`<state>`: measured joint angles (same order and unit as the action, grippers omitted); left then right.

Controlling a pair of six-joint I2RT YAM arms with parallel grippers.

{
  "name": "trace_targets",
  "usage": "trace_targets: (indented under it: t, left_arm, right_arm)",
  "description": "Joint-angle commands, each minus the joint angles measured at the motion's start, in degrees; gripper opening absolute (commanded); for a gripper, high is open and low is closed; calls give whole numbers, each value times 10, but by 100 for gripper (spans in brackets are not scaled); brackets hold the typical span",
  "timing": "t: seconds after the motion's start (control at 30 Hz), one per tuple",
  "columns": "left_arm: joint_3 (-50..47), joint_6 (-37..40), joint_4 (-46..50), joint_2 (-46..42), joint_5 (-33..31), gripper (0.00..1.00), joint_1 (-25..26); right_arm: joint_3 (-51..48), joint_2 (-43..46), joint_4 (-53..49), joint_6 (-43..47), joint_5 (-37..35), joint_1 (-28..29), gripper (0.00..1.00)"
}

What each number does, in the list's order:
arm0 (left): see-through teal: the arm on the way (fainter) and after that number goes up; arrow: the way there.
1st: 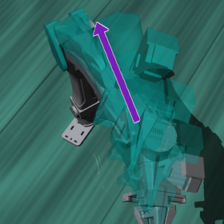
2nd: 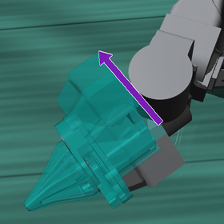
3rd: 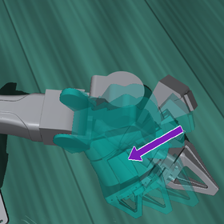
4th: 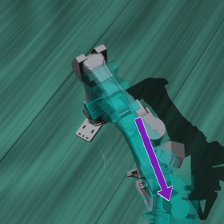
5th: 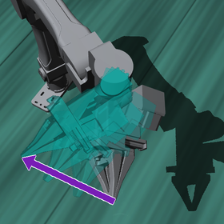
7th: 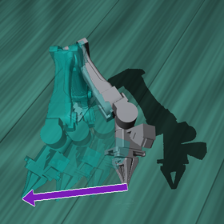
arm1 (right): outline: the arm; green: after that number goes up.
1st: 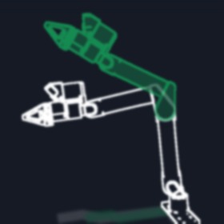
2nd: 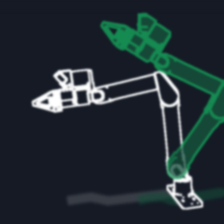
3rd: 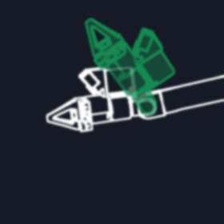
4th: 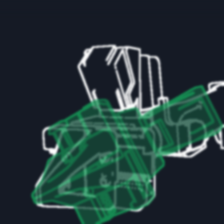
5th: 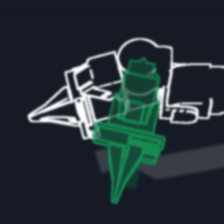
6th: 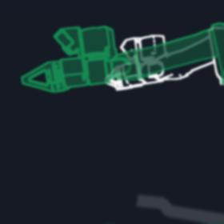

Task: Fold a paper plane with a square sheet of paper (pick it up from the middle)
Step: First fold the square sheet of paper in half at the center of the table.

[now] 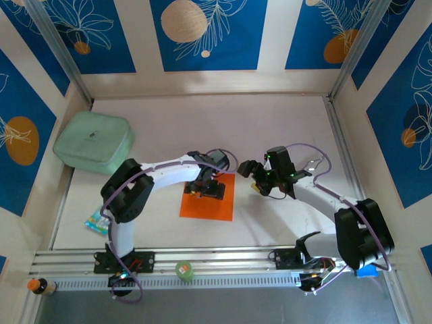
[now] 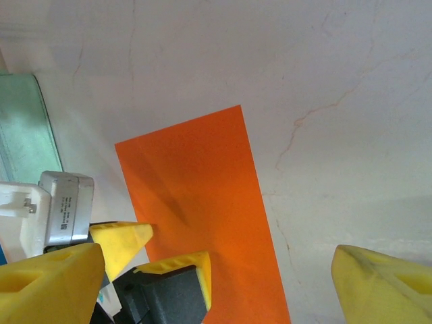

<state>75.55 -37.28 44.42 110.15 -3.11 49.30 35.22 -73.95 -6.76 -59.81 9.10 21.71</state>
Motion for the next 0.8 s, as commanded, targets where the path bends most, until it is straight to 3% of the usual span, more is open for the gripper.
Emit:
trace_targets:
  t: [0.0,0.4,0.77]
  left_arm:
    - [24,-10,20,14,-7,96,4]
    - [43,-28,25,38,-5,98,4]
    - [25,-35,3,64,7,98,5]
  right_arm:
    - [-1,-8,8,7,19,-3,88]
    - [0,-17,10,8,21,-4,88]
    - [-3,-6,-8,5,0,-7,94]
